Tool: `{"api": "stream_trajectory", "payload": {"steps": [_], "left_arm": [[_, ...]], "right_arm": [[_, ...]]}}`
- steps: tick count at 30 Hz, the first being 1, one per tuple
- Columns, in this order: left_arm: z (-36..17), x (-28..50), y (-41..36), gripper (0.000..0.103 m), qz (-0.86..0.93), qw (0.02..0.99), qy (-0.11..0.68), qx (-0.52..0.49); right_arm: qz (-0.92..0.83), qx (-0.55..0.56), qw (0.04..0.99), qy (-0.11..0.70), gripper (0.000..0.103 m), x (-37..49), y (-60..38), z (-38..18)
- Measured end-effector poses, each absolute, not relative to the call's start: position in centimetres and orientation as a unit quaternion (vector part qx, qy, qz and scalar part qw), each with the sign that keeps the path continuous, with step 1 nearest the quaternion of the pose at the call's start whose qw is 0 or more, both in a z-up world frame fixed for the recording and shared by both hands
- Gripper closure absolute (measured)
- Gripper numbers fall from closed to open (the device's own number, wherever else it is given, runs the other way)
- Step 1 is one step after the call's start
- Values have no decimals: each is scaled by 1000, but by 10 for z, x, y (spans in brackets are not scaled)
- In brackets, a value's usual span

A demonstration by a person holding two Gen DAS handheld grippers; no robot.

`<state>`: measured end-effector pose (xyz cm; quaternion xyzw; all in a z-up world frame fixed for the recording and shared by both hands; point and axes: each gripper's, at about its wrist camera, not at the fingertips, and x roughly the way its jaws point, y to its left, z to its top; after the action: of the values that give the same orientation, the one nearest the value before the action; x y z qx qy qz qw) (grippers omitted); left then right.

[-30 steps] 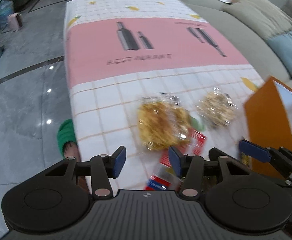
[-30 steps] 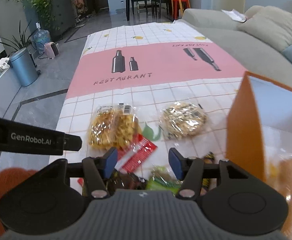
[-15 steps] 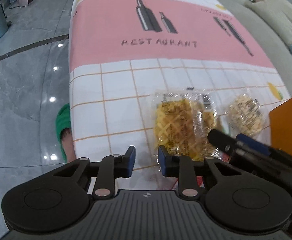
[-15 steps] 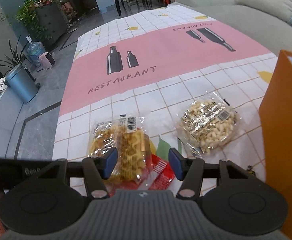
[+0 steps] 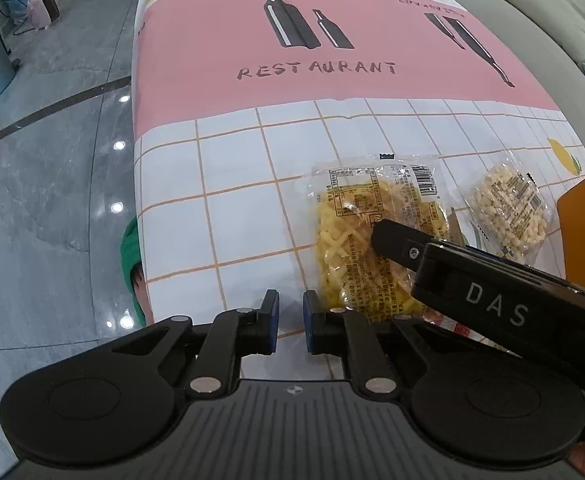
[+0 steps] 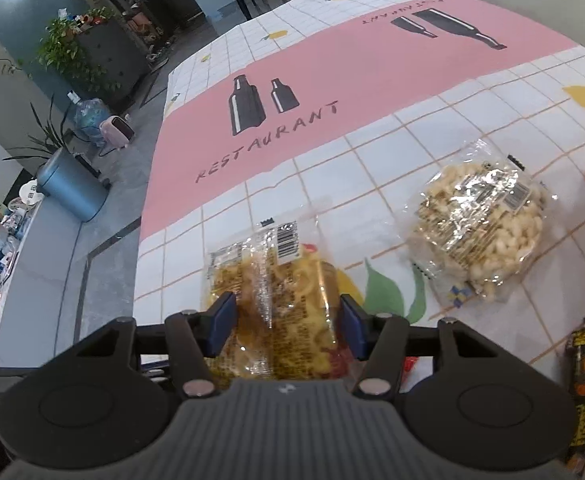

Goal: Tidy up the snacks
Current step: 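Grasp the yellow noodle bag with the right gripper while the left grasps the dark snack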

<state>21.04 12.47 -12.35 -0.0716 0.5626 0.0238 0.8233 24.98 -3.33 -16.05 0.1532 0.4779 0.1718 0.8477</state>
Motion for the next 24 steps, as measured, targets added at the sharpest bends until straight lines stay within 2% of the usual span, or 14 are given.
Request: {"api": "stream_trajectory", "payload": {"steps": [3,6,9,15,17,24], "left_arm": [[-123,211,126,89,21,821,566,-77],[-120,208,126,89,17,820,566,-81],[-110,203,123,89,12,828,555,-75],[-82,188,115,61,-13,839,538,-83],[-72,180,113,46,-25,841,533,-95],[-66,158,98,36,-68,829,540,-129]], "right_arm": [[178,143,853,470,70,247,-33,-152],[186,137,854,466,79,242,-34,-142],[191,127,861,454,83,233,-36,-130],[183,96,885,417,85,208,-50,-98],[175,84,896,399,85,197,-58,-86],[137,64,914,377,85,165,-93,-61]]}}
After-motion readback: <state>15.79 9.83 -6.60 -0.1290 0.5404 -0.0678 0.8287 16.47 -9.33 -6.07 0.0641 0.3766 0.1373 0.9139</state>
